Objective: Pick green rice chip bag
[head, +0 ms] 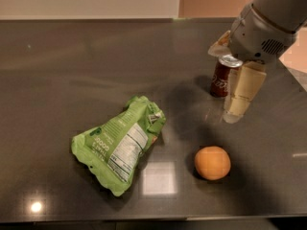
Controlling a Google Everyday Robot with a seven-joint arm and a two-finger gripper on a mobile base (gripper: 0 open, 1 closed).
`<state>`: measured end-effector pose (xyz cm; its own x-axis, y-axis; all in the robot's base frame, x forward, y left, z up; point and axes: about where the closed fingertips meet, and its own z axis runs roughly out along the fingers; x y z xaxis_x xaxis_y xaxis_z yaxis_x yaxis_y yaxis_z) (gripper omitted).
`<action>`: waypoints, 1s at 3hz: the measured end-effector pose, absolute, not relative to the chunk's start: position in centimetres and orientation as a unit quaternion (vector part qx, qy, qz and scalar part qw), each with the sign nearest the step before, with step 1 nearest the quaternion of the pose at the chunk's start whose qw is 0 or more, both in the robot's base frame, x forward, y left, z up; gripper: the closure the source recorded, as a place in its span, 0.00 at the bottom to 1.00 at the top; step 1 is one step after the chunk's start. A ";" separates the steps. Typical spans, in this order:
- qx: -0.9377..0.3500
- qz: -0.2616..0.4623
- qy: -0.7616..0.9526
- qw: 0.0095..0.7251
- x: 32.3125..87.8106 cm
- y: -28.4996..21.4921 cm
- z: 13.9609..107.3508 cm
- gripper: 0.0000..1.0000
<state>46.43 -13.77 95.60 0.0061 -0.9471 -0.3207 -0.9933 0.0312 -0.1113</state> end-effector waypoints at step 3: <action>-0.763 0.145 0.618 0.123 45.7 -2.9 91.3 0.00</action>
Offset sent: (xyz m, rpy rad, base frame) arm -0.0311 0.1690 -0.0820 -0.0035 0.2220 0.2885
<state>45.68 -2.87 91.27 0.1954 -0.9070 -0.3730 -0.9783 -0.2072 -0.0086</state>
